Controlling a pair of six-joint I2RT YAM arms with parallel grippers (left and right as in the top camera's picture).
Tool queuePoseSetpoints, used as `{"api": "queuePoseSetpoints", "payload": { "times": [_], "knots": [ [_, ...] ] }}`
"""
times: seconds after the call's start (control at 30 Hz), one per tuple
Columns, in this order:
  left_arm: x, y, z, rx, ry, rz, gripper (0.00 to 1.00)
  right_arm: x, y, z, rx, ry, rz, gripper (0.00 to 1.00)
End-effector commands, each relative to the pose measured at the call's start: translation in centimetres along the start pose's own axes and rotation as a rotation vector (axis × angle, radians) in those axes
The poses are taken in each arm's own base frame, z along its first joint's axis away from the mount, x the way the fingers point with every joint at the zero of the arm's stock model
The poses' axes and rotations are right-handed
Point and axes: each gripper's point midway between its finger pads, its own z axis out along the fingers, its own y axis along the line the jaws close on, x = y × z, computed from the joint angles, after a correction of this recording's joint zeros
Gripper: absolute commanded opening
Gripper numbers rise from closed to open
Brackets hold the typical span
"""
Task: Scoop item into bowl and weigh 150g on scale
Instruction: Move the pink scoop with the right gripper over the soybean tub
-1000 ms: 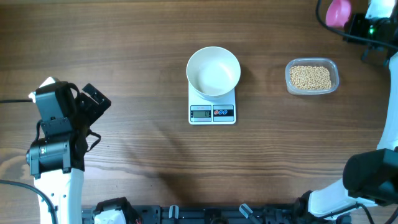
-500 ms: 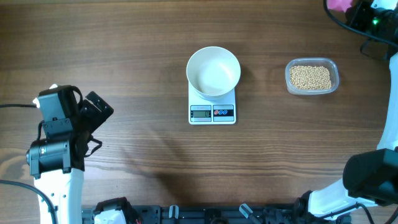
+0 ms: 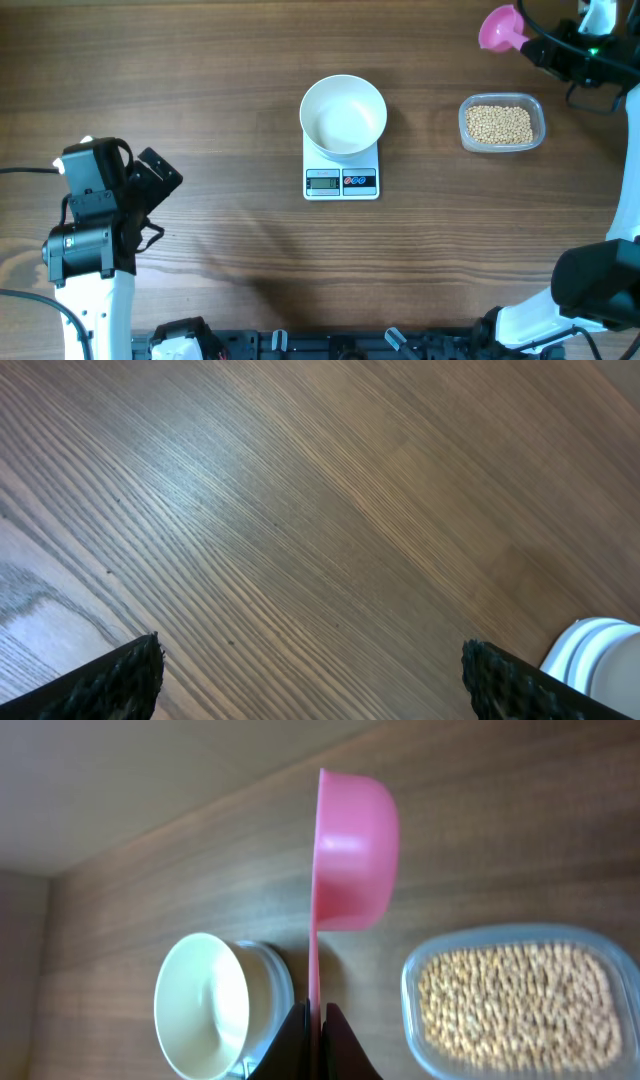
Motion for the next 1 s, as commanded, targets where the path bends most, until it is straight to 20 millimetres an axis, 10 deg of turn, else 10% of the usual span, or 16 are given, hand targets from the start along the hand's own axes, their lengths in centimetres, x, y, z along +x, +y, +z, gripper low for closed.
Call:
{"api": "queuePoseSetpoints", "payload": {
  "times": [0.0, 0.53, 0.97],
  "knots": [
    [-1.0, 0.5, 0.2, -0.031, -0.043, 0.0, 1.0, 0.9, -0.1, -2.2, 0.092, -0.006, -0.008, 0.04],
    [-2.8, -1.8, 0.0, 0.079, -0.104, -0.017, 1.0, 9.3, -2.6, -7.3, 0.517, 0.218, 0.107, 0.04],
    [-0.2, -6.9, -1.1, 0.379, 0.055, 0.006, 1.0, 6.0, -4.2, -7.3, 0.599, 0.106, -0.018, 0.04]
  ]
}}
